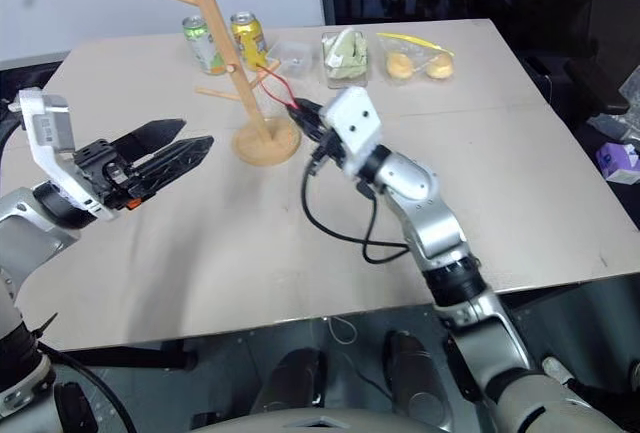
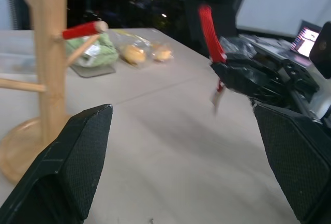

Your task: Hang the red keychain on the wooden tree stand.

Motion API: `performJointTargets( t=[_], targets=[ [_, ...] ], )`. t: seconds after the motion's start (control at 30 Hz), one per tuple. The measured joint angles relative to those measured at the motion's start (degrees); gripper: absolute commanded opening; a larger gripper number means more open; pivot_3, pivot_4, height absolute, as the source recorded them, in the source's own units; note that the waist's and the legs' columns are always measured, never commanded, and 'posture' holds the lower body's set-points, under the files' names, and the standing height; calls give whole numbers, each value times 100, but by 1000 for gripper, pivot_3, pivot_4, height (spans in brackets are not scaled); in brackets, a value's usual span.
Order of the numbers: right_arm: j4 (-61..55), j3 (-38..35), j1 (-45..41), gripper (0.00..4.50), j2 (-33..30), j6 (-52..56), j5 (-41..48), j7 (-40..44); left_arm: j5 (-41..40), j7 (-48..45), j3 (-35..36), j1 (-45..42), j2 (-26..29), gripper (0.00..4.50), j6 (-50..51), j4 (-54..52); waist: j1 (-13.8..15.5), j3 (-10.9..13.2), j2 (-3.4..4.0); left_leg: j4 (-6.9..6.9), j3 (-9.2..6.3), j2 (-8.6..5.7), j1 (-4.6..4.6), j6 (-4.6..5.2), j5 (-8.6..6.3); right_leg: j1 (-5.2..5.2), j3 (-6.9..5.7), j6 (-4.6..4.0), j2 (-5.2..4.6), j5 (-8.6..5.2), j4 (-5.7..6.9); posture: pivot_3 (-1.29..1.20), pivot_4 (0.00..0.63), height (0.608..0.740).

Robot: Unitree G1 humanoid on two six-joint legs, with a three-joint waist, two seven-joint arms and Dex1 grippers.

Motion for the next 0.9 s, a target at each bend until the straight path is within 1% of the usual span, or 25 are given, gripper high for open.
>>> performJointTargets(
  t=[0.1,0.17,0.2,0.3,0.4,0.7,0.9],
  targets=[
    [783,16,-503,43,285,-435,-93,60,-196,209,153,118,45,4500,-52,-7,17,0,0,-2,-8,2,-1,0,0,0,-7,-2,3,0,1,0,150,740],
    [1489,-1,-886,43,428,-712,-186,71,-296,328,265,141,175,4500,-121,5,16,0,0,-1,-5,0,-2,-1,0,0,-4,-3,1,-1,1,0,150,740],
    [1561,-1,-919,43,446,-734,-201,73,-303,334,287,141,190,4500,-138,5,20,0,0,-1,-5,-2,-2,-1,0,1,-4,-3,0,-1,1,0,150,740],
    [2388,-98,-1333,43,611,-845,-258,25,-341,419,323,180,255,4500,-235,14,6,1,1,-2,-4,-1,-1,-1,0,0,-3,-4,0,-1,0,0,150,740],
    [2915,-250,-1610,43,694,-863,-285,-82,-371,451,322,186,295,4500,-316,18,6,1,2,-5,-5,-1,-2,-1,0,0,-4,-4,1,-1,-1,0,150,740],
    [3703,-406,-1958,43,743,-862,-539,-400,-402,515,164,192,420,4500,-490,100,0,2,3,-5,-5,-1,-3,0,0,-1,-4,-4,1,-2,-1,0,150,740],
    [3867,-428,-2027,43,743,-606,-631,-411,-402,519,114,176,497,4500,-583,165,-5,3,5,-7,-5,0,-3,0,0,-2,-4,-4,1,-2,-2,0,150,740]
  ],
)
